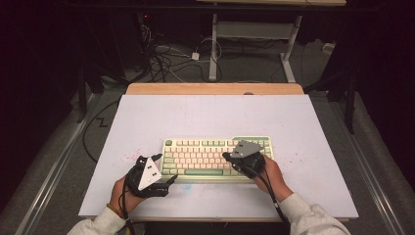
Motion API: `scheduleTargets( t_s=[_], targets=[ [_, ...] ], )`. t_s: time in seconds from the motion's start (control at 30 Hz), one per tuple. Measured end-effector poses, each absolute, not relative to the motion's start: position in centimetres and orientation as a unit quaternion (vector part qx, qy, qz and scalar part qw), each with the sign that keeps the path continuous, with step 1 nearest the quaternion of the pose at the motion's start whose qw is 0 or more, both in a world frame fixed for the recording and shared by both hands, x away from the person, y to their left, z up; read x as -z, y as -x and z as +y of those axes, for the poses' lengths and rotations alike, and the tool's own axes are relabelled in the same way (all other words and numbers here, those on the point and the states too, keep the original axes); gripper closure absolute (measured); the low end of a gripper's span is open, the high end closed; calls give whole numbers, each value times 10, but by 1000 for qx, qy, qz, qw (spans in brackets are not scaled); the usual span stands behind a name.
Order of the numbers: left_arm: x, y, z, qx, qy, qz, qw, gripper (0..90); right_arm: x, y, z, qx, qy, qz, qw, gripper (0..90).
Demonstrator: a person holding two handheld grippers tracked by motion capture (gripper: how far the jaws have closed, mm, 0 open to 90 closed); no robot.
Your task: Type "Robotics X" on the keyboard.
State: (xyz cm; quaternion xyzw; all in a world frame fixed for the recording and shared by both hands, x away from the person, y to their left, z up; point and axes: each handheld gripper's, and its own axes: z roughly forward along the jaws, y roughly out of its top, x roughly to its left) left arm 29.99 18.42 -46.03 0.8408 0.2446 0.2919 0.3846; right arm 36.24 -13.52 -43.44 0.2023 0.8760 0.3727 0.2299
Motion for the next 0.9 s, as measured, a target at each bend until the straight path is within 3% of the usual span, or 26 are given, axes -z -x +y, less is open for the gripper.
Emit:
scheduleTargets(
  t_s=[0.4, 0.9],
  targets=[
    [462, -300, 184, -285, -846, 239, 381, 180, 444, -384, -103, -336, -194, 894, 225, 900],
    [462, -301, 182, -279, -848, 237, 384, 179, 449, -392, -97, -314, -194, 902, 225, 900]
  ],
)
